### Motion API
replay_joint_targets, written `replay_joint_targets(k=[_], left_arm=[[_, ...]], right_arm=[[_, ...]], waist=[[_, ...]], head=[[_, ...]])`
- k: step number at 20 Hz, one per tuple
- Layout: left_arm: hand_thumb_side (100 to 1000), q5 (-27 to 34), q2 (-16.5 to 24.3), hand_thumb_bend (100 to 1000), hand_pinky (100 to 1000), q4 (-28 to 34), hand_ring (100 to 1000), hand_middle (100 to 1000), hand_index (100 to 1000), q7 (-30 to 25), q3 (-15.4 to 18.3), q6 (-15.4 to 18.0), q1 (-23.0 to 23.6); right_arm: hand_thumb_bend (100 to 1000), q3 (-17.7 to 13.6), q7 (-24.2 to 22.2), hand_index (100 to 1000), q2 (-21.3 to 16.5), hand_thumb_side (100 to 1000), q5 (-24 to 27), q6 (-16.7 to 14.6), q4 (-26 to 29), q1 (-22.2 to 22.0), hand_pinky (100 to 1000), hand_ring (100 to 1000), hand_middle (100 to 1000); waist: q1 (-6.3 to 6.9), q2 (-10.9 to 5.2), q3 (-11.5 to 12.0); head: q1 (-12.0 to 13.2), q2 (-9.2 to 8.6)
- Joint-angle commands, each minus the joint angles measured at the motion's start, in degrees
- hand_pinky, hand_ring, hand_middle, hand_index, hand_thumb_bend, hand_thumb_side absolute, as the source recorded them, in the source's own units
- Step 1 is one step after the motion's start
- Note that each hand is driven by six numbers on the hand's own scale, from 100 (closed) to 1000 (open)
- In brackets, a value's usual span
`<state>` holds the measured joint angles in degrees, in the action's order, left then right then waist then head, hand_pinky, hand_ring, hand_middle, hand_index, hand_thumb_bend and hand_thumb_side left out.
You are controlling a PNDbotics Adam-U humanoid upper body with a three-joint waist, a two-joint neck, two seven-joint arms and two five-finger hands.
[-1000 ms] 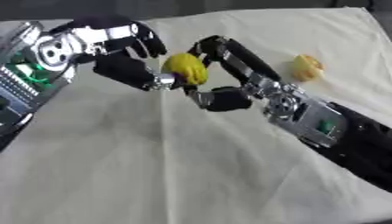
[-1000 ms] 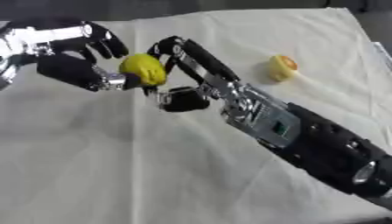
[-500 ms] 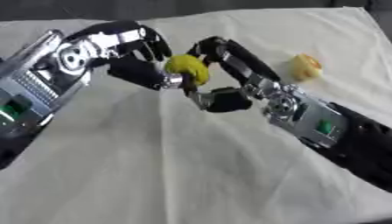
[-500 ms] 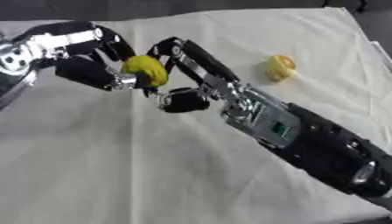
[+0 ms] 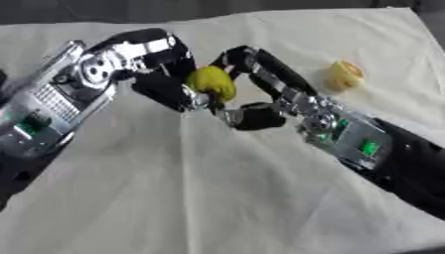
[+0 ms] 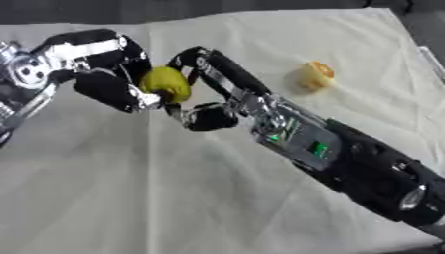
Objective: Pick up the objects with one hand, pass them to the other hand, and then place them into the box on the other side of the table.
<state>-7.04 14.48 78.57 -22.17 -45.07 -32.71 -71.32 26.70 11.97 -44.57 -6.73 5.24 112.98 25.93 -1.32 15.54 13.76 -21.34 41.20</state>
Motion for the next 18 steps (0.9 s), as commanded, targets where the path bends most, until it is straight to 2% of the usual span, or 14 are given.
replay_joint_targets(k=[1,3,10,13,18], left_arm=[[100,0.2,0.9,157,696,-0.6,600,444,536,1.4,0.4,-1.0,-0.6],[100,0.5,1.2,176,696,-0.3,601,449,542,2.0,0.5,-1.3,-0.6],[100,0.5,2.4,208,698,0.5,614,487,588,2.9,0.7,-0.9,-0.4],[100,0.2,3.5,215,700,1.0,615,489,591,3.1,0.9,-0.7,-0.2],[100,-0.1,7.9,238,704,2.6,619,491,593,3.3,2.2,-0.2,0.4]], right_arm=[[382,-0.8,0.6,693,-0.6,100,-0.8,0.2,1.6,0.5,625,807,578],[457,-0.9,0.8,721,-0.6,100,-1.3,0.7,1.6,0.3,632,820,604],[558,-0.9,1.4,770,-0.7,100,-2.1,1.0,1.6,-0.5,645,844,658],[645,-1.1,1.5,847,-0.9,101,-3.3,2.0,1.6,-1.0,677,889,743],[635,-1.7,2.1,887,-1.1,157,-5.2,6.4,1.6,-2.3,685,920,795]], waist=[[0.68,-0.84,0.0],[0.68,-0.93,0.0],[0.61,-1.24,-0.1],[0.59,-1.40,-0.1],[0.63,-1.67,-0.1]], head=[[0.1,-0.19],[0.2,-0.07],[0.4,0.01],[0.5,0.05],[0.6,0.11]])
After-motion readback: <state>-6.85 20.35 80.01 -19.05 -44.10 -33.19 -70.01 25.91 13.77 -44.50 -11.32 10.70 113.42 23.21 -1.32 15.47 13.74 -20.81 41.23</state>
